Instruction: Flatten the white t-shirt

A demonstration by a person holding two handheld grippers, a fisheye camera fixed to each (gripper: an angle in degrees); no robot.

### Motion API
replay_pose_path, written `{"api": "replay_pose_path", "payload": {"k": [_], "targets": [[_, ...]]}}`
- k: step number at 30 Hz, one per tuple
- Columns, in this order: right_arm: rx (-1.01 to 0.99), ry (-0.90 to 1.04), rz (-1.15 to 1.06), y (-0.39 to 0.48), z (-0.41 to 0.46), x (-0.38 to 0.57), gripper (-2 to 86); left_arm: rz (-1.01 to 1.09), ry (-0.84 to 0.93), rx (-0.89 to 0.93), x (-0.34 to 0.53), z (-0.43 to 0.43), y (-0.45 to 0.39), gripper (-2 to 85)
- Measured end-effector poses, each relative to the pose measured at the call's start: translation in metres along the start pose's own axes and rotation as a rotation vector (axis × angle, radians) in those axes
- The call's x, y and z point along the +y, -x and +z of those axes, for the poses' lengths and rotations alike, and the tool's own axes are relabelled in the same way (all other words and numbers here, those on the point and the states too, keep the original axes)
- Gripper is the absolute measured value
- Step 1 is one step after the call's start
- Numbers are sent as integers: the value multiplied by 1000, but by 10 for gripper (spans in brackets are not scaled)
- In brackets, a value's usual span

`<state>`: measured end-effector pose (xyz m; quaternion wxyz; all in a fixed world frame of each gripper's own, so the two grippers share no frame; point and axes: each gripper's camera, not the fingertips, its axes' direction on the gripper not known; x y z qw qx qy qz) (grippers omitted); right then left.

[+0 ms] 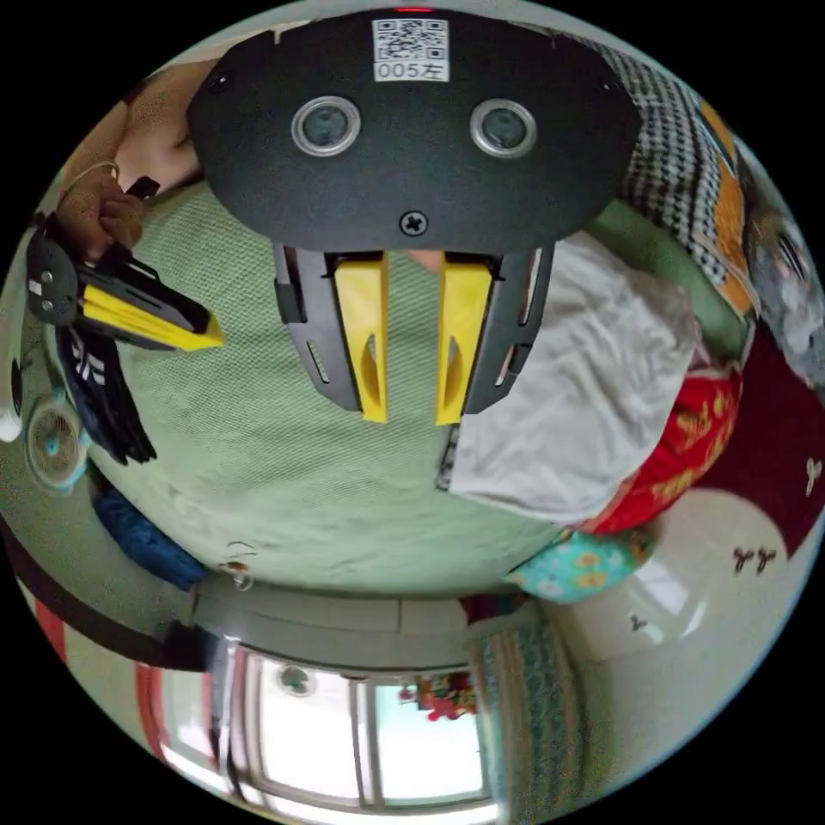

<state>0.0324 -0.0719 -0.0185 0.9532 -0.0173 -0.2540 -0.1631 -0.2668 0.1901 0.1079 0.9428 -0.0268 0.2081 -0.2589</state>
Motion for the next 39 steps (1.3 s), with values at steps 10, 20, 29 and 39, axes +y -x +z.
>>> {"api": "replay_pose_path", "payload": {"k": [10, 20, 29, 39], "targets": [[-99, -7, -16, 25, -2, -38, -10, -39, 32, -61, 45, -38, 65, 156], [-11, 27, -39, 40, 16, -53, -10, 56, 206, -168, 50, -39, 92, 157], [-42, 42, -57, 51, 26, -64, -10, 0, 201, -186, 59, -74, 119, 114], [-51, 36, -70, 56, 37, -71, -10, 14, 150, -162, 70, -120, 137, 11]]}}
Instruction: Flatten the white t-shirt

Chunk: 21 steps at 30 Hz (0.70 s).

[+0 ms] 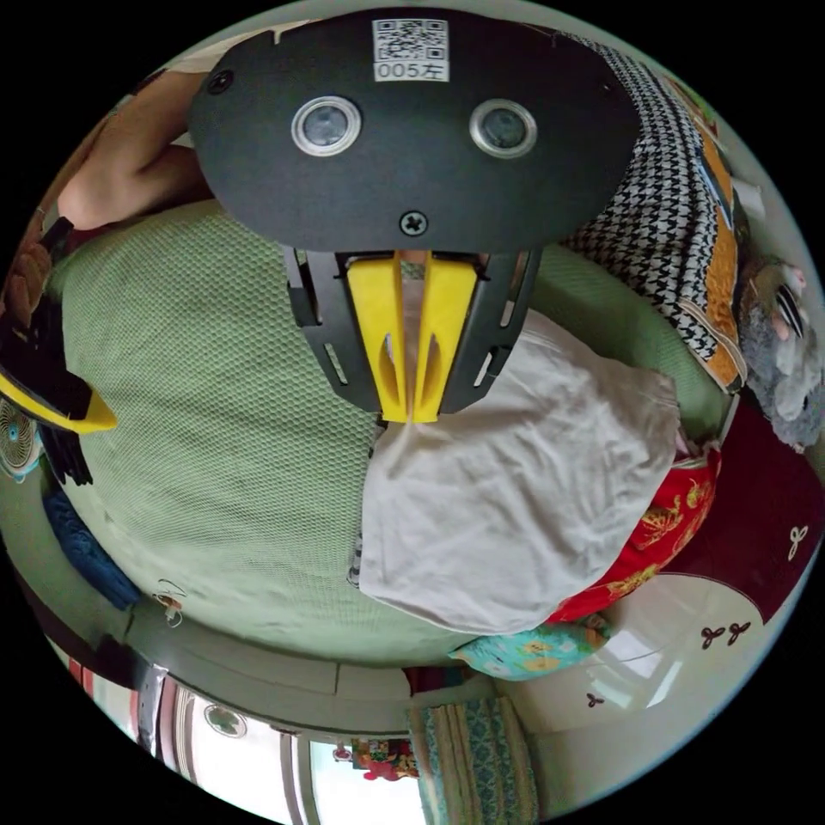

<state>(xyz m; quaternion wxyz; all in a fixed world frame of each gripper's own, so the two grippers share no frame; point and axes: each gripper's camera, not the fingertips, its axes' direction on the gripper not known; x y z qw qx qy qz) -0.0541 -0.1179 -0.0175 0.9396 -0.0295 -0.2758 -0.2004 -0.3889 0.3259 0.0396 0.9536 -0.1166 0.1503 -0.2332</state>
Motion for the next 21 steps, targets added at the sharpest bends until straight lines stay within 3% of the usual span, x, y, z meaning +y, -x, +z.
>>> {"api": "replay_pose_path", "payload": {"k": [5, 11, 21], "targets": [[2, 10, 1, -1, 10, -2, -9, -119, -114, 41, 13, -30, 24, 6], [-46, 14, -14, 1, 30, -2, -3, -120, -166, 43, 25, -52, 37, 5], [-157, -92, -7, -2, 86, -23, 116, -138, -169, 101, 35, -72, 54, 6]]}}
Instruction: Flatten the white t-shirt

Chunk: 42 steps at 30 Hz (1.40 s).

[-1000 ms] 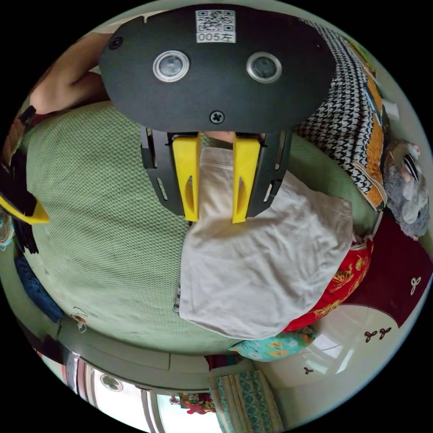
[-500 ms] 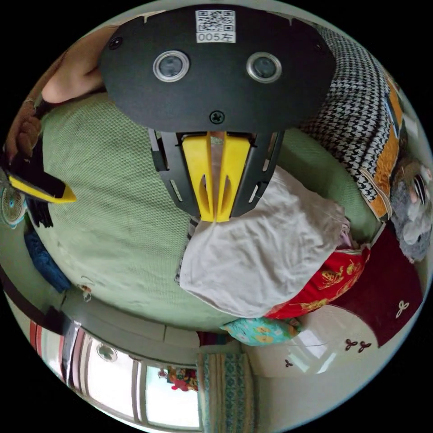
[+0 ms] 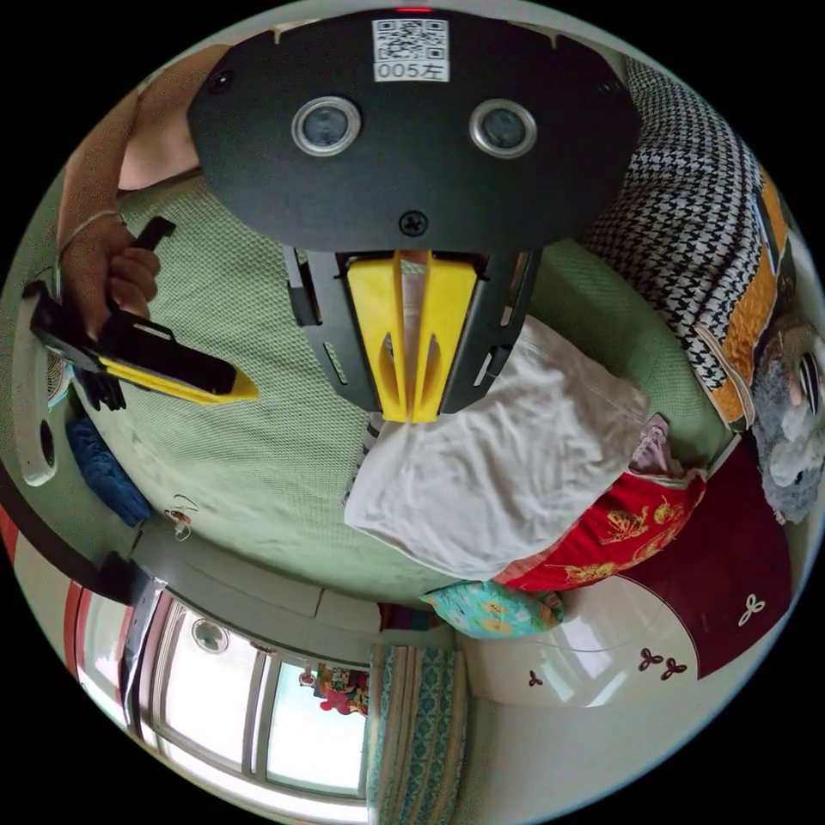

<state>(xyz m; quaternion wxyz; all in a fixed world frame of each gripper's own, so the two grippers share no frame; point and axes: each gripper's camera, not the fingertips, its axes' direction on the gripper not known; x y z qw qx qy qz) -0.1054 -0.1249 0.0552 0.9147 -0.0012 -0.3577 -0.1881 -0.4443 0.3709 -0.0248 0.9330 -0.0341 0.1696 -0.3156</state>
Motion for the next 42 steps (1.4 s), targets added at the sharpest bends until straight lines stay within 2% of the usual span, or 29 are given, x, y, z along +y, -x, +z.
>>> {"api": "replay_pose_path", "payload": {"k": [5, 12, 21, 27, 32, 38, 42], "targets": [[-33, -36, 46, -11, 36, -10, 120, 26, 5, 20, 2, -7, 3, 6], [-390, -27, 231, -45, 87, -17, 109, 137, 40, 31, 1, -3, -2, 6], [-467, -45, 338, -48, 129, -1, 106, 143, 63, 71, -1, 2, -3, 5], [-491, -95, 337, -47, 124, 2, 126, 160, 74, 100, -2, 9, -12, 5], [-414, -22, 310, -37, 145, 8, 121, 181, 83, 77, -3, 16, -23, 5], [-454, -56, 271, -28, 146, 15, 30, 201, 113, 88, -4, 29, -40, 4], [-309, -88, 187, -10, 128, 16, -7, 209, 98, 77, -6, 33, -59, 4]]}}
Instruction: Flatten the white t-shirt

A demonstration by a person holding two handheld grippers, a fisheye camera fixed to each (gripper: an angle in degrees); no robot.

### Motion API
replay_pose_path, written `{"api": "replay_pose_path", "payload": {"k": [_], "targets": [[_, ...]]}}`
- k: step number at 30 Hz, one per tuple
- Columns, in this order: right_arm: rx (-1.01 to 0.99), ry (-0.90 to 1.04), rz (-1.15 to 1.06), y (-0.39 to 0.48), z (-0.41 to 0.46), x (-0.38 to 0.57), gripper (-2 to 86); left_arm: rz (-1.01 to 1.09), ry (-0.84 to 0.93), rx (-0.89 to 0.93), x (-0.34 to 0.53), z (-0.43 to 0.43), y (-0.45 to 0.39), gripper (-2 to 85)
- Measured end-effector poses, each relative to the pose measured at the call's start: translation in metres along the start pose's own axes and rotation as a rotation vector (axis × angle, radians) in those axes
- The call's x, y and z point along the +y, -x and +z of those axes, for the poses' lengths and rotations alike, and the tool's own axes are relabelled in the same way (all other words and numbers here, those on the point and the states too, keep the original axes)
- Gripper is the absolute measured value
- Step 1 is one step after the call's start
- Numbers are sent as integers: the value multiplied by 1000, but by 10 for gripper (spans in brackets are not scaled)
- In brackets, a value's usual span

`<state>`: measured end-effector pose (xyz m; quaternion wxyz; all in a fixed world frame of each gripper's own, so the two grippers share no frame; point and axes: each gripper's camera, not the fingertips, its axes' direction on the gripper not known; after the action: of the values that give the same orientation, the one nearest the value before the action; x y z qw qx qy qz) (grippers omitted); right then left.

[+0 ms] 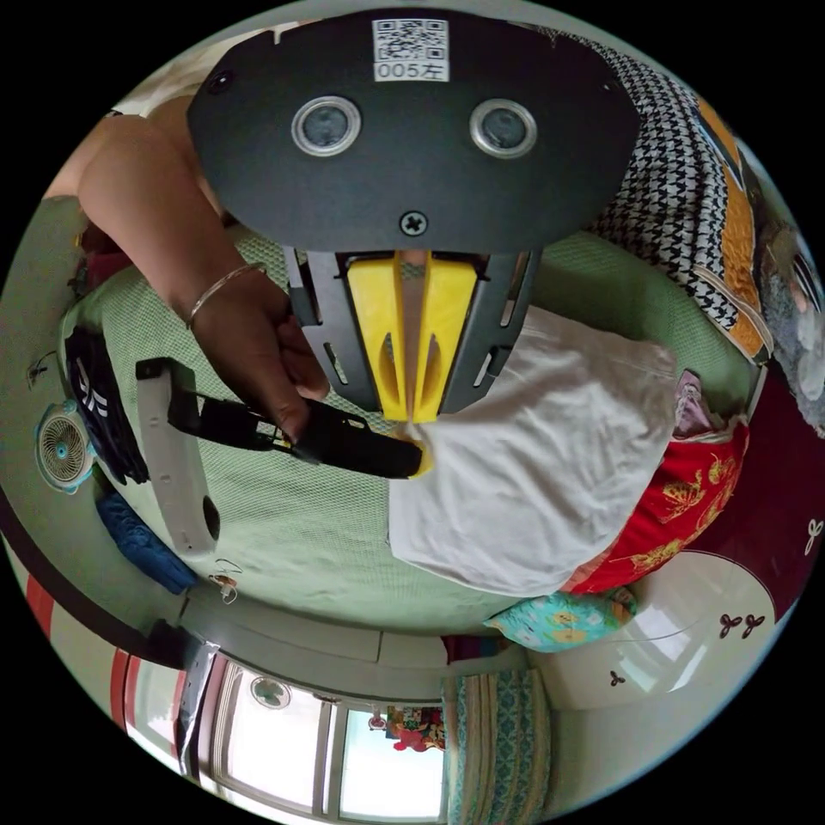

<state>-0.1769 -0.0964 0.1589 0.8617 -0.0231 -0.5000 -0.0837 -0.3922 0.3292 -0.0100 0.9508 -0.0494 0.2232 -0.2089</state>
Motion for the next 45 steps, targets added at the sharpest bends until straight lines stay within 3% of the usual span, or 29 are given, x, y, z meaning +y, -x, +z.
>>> {"api": "replay_pose_path", "payload": {"k": [4, 17, 45], "targets": [[137, -8, -97, 22, -13, 1, -11, 14, -5, 8, -6, 6, -17, 4], [260, -15, -33, 10, -70, 4, -11, 108, 35, 91, -34, 46, -97, 11], [847, -62, 288, -74, -277, 8, -5, 76, 92, 261, -89, 153, -183, 102]]}}
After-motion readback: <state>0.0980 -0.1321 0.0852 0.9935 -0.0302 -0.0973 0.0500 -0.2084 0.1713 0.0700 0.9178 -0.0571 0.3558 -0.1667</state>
